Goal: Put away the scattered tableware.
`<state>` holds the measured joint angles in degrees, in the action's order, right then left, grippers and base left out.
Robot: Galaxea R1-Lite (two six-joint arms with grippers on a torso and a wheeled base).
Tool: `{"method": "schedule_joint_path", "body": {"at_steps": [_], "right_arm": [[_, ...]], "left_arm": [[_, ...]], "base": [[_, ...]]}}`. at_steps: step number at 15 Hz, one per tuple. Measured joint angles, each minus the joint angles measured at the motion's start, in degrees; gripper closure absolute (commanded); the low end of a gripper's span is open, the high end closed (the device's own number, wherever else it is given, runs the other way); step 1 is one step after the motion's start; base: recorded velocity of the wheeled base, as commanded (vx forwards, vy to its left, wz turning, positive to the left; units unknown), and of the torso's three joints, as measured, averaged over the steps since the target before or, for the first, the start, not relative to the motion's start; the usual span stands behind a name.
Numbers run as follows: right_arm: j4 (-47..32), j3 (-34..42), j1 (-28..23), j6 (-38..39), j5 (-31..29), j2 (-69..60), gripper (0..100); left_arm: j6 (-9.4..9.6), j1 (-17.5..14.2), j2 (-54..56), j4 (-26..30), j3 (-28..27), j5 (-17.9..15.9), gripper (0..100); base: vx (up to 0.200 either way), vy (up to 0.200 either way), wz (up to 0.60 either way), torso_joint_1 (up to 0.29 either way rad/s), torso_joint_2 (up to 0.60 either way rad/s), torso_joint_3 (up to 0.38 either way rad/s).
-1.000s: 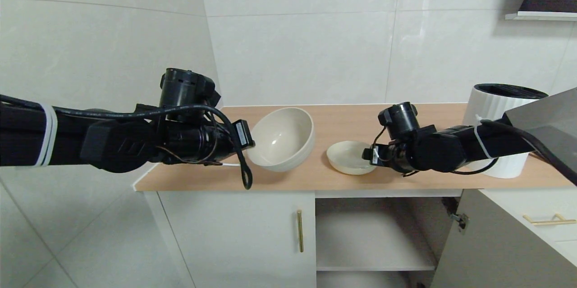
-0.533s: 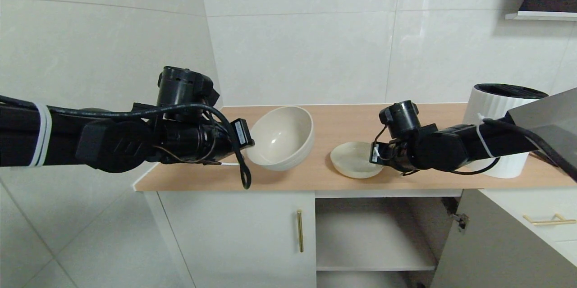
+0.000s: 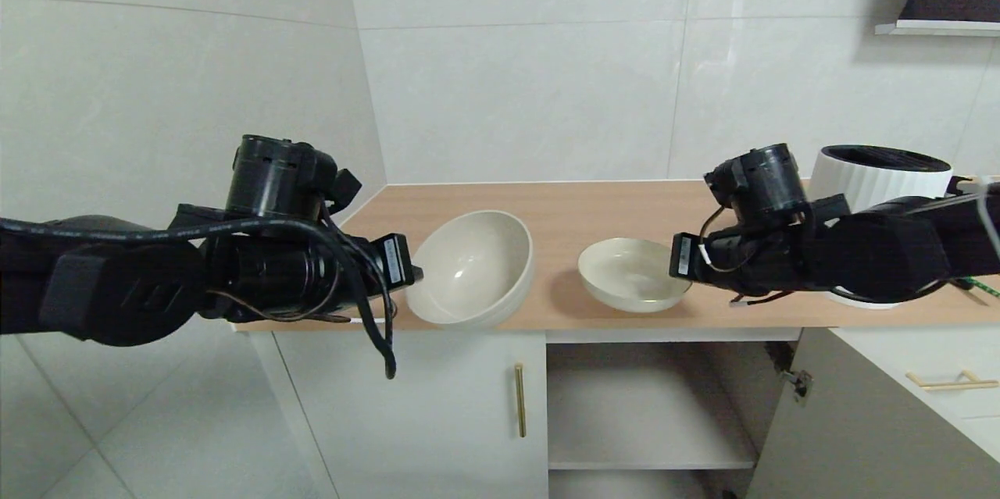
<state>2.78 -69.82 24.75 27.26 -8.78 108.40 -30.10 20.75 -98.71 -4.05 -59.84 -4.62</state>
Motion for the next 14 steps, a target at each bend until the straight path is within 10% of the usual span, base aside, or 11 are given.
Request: {"method": "schedule_joint_path", "body": {"at_steps": [14], "right_arm": [[-1.6,17.7,-0.3,-4.6,7.6,-16.0,100]], "left_arm": [[1.12,2.8,5.8,-3.7,11.3,-0.2,100]], "base": [[-0.071,0.000,0.00,0.002,0.00,0.001]]}}
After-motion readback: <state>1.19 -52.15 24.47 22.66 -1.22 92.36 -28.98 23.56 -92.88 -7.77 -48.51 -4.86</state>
